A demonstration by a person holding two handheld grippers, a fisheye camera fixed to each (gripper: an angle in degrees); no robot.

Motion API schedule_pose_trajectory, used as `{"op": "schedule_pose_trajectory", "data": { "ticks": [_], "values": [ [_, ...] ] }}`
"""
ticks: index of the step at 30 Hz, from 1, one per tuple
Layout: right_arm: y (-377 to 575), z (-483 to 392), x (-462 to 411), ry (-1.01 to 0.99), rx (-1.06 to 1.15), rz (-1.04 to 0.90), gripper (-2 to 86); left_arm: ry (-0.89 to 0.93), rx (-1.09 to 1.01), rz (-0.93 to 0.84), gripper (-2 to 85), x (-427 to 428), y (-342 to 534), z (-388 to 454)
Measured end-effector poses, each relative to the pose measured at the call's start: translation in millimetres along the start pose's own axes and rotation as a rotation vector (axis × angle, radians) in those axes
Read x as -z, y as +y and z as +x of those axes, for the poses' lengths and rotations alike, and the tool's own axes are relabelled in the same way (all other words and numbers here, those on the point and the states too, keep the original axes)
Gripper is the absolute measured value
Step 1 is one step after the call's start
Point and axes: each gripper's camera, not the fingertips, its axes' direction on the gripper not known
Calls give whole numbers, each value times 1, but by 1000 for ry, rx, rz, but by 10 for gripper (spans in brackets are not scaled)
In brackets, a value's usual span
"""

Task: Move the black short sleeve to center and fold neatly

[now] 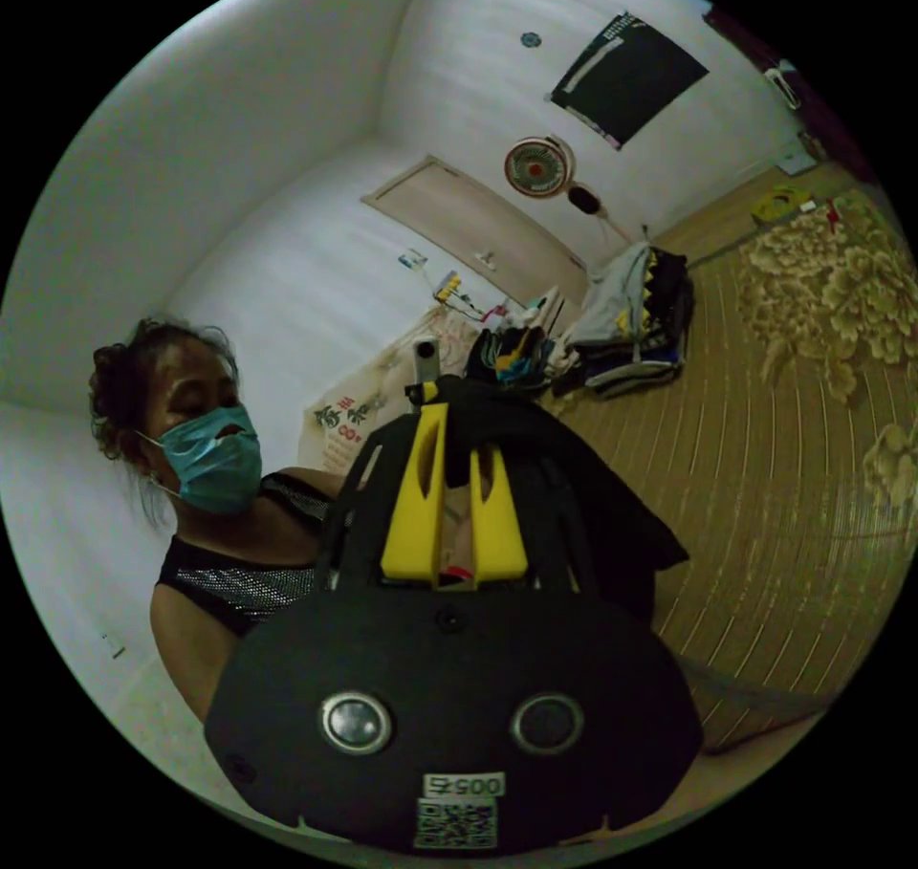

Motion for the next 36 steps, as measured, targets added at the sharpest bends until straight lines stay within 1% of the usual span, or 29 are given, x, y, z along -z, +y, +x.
{"op": "schedule_pose_trajectory", "data": {
  "ticks": [5,8,12,14,16,18,21,23,24,25,26,28,30,32,36],
  "values": [
    [-26,19,-35,44,-80,-31,24,-72,132,47,40,48,-15,-26],
    [-73,22,-58,98,-47,-47,22,-130,126,118,40,91,-48,-30],
    [-174,-30,-87,179,187,-3,21,-239,-13,236,40,167,-109,12],
    [-211,-57,-103,200,291,32,22,-342,-126,287,40,217,-139,52],
    [-243,-76,-132,229,388,56,24,-424,-148,308,41,249,-148,73],
    [-257,-69,-161,227,394,48,26,-486,-115,311,41,274,-146,77],
    [-262,-16,-220,188,282,-17,29,-553,38,288,42,305,-116,47],
    [-253,32,-256,188,176,-70,31,-555,219,252,43,318,-73,-3],
    [-243,67,-280,197,93,-105,33,-550,271,240,44,319,-60,-17],
    [-230,103,-302,208,1,-141,34,-540,382,226,44,320,-33,-46],
    [-223,120,-313,210,-49,-158,35,-538,474,219,43,319,-8,-69],
    [-194,171,-343,193,-205,-192,39,-566,580,198,44,315,26,-94],
    [-179,189,-348,143,-268,-134,41,-523,610,250,43,314,54,-104],
    [-173,198,-348,93,-298,-91,42,-458,580,366,45,319,80,-97],
    [-162,200,-343,65,-317,-25,38,-519,557,416,47,324,102,-70]
  ]
}}
